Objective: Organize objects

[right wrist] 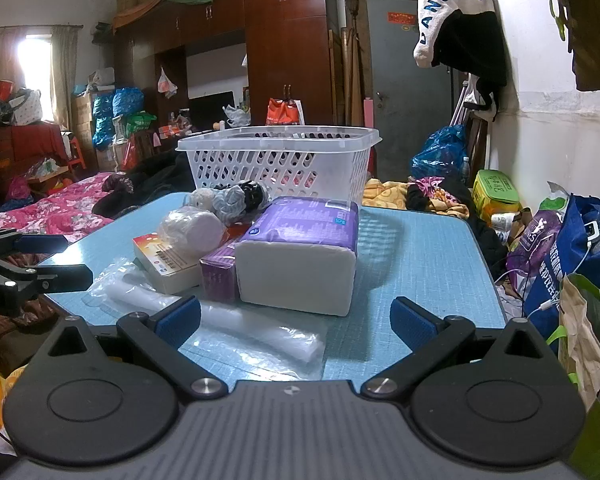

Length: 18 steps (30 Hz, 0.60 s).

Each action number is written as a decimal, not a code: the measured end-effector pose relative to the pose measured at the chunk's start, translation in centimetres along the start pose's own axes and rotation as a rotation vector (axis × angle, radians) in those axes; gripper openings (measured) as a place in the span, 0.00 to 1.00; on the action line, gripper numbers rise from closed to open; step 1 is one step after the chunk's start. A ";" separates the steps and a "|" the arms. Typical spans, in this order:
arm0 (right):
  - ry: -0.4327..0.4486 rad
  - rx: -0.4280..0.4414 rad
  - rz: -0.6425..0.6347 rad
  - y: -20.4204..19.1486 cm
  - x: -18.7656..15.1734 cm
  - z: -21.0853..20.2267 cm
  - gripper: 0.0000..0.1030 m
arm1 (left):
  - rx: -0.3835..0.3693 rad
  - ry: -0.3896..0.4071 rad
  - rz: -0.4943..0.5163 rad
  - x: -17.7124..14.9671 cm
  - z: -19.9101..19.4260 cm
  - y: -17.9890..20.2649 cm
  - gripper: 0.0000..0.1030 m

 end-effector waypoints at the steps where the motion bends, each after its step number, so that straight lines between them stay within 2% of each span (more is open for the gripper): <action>1: 0.000 0.000 0.000 0.0 0.0 0.0 1.00 | -0.002 -0.001 0.000 0.0 0.0 0.1 1.00; 18: -0.008 0.005 -0.010 -0.2 -0.2 0.1 1.00 | -0.005 -0.004 0.002 -0.1 0.1 0.2 1.00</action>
Point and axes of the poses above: each gripper's, at about its wrist camera, not at the fingertips, and z roughly the way its jaws point, y to its right, x to its top, the point moved 8 cm from there along z, roughly the way its jaws point, and after that the axes turned 5 degrees about y, right-handed, at the moved point
